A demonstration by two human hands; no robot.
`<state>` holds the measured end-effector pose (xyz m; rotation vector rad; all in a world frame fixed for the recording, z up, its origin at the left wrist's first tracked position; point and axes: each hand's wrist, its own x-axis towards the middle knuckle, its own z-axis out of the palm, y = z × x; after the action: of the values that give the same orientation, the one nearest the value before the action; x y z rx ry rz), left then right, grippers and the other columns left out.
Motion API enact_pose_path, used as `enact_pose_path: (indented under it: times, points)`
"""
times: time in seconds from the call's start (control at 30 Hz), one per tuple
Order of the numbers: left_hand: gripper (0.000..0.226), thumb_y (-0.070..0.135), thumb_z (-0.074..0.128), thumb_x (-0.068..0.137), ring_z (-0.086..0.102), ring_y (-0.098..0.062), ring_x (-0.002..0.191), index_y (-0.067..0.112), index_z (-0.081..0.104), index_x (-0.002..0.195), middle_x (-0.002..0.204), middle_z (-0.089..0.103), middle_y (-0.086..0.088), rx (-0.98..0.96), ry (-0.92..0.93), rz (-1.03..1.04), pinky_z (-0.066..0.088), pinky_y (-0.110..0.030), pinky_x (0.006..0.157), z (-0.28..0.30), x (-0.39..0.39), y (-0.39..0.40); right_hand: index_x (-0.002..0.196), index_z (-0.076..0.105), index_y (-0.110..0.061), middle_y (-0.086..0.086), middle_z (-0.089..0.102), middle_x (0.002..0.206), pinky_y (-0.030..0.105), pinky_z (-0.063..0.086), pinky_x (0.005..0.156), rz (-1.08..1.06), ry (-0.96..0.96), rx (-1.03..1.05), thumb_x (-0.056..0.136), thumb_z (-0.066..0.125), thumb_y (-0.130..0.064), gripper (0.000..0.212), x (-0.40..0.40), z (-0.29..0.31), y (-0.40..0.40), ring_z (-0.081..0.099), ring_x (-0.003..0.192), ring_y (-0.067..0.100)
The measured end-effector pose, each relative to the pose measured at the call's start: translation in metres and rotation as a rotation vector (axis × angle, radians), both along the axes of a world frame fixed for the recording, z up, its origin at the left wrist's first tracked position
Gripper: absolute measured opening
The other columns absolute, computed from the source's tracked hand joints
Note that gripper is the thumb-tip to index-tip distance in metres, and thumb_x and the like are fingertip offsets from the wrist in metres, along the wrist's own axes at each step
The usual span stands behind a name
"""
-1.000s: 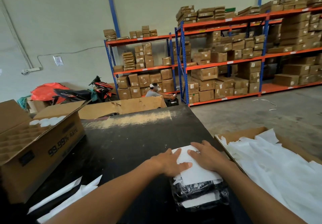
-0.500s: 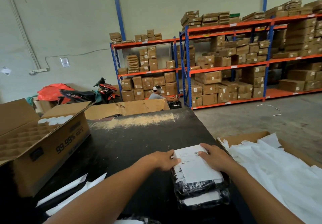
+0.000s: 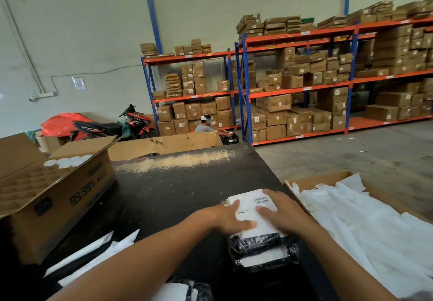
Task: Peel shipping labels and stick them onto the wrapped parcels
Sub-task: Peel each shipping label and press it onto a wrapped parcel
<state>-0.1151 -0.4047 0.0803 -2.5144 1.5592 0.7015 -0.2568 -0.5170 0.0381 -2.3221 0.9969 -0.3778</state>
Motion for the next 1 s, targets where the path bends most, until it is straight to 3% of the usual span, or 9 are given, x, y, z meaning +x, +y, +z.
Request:
enact_pose_path:
  times: [0.1, 0.27, 0.4, 0.5, 0.57, 0.67, 0.83, 0.9, 1.0]
  points:
    - [0.083, 0.066, 0.027, 0.093, 0.011, -0.029, 0.149, 0.022, -0.009, 0.153, 0.162, 0.006, -0.009, 0.012, 0.006, -0.025, 0.013, -0.037, 0.119, -0.005, -0.002, -0.002, 0.14, 0.041, -0.033, 0.006, 0.014, 0.159, 0.038, 0.025, 0.113, -0.001, 0.004, 0.005, 0.094, 0.047, -0.044, 0.048, -0.001, -0.003, 0.009, 0.026, 0.142, 0.028]
    - [0.073, 0.054, 0.031, 0.098, 0.016, -0.027, 0.148, 0.017, -0.001, 0.153, 0.162, 0.007, -0.006, -0.009, 0.035, -0.014, 0.014, -0.035, 0.117, 0.002, 0.004, 0.005, 0.14, 0.042, -0.024, 0.008, 0.039, 0.148, 0.033, 0.033, 0.107, -0.018, -0.054, 0.086, 0.098, 0.043, -0.027, 0.042, -0.008, -0.001, -0.002, 0.042, 0.131, 0.024]
    - [0.095, 0.066, 0.043, 0.088, 0.017, -0.026, 0.147, 0.018, -0.008, 0.153, 0.162, 0.01, -0.007, -0.014, 0.06, -0.041, 0.016, -0.035, 0.117, 0.0, -0.014, 0.004, 0.146, 0.031, -0.025, 0.008, 0.028, 0.154, 0.037, 0.034, 0.109, -0.03, -0.007, 0.068, 0.093, 0.049, -0.04, 0.058, -0.007, -0.004, 0.01, 0.037, 0.136, 0.027]
    - [0.098, 0.065, 0.047, 0.087, 0.015, -0.023, 0.148, 0.02, -0.009, 0.153, 0.162, 0.008, -0.004, -0.007, 0.098, -0.043, 0.015, -0.035, 0.119, -0.002, -0.008, 0.006, 0.142, 0.038, -0.028, 0.006, 0.02, 0.157, 0.037, 0.027, 0.113, -0.01, -0.077, 0.119, 0.095, 0.047, -0.036, 0.048, -0.015, -0.011, 0.014, 0.028, 0.141, 0.025]
    - [0.095, 0.064, 0.048, 0.088, 0.012, -0.022, 0.149, 0.023, -0.006, 0.153, 0.162, 0.006, -0.002, -0.001, 0.119, -0.063, 0.013, -0.037, 0.12, 0.002, 0.001, 0.011, 0.139, 0.042, -0.027, 0.004, 0.031, 0.153, 0.034, 0.032, 0.11, 0.008, -0.132, 0.219, 0.097, 0.045, -0.027, 0.042, -0.022, -0.009, 0.009, 0.038, 0.134, 0.021]
    - [0.099, 0.069, 0.048, 0.084, 0.013, -0.024, 0.148, 0.025, -0.009, 0.153, 0.163, 0.003, -0.001, 0.027, 0.149, -0.037, 0.022, -0.04, 0.119, 0.004, 0.008, 0.014, 0.139, 0.04, -0.024, 0.001, 0.043, 0.144, 0.026, 0.041, 0.09, 0.017, -0.121, 0.251, 0.096, 0.046, -0.019, 0.044, -0.024, 0.008, 0.003, 0.047, 0.108, 0.013]
    - [0.105, 0.065, 0.051, 0.085, 0.015, -0.021, 0.148, 0.016, -0.012, 0.152, 0.162, 0.007, -0.002, -0.027, 0.165, 0.003, 0.015, -0.034, 0.12, -0.001, -0.002, 0.008, 0.148, 0.023, -0.03, -0.001, 0.047, 0.144, 0.032, 0.044, 0.098, -0.017, -0.11, 0.254, 0.089, 0.056, -0.04, 0.068, -0.015, 0.006, 0.012, 0.052, 0.12, 0.019]
    - [0.104, 0.061, 0.053, 0.086, 0.014, -0.021, 0.148, 0.015, -0.013, 0.152, 0.162, 0.007, -0.002, -0.049, 0.217, 0.027, 0.014, -0.033, 0.118, -0.002, -0.005, 0.007, 0.147, 0.025, -0.031, -0.001, 0.047, 0.143, 0.035, 0.045, 0.1, -0.057, -0.182, 0.3, 0.085, 0.059, -0.047, 0.072, -0.017, -0.003, 0.011, 0.052, 0.121, 0.019]
    - [0.107, 0.059, 0.059, 0.084, 0.013, -0.021, 0.148, 0.018, -0.013, 0.152, 0.163, 0.004, -0.002, -0.07, 0.314, 0.11, 0.015, -0.032, 0.117, -0.007, -0.006, 0.008, 0.145, 0.029, -0.034, 0.0, 0.051, 0.139, 0.027, 0.049, 0.083, -0.072, -0.262, 0.375, 0.086, 0.06, -0.045, 0.067, -0.019, -0.009, 0.008, 0.055, 0.103, 0.014]
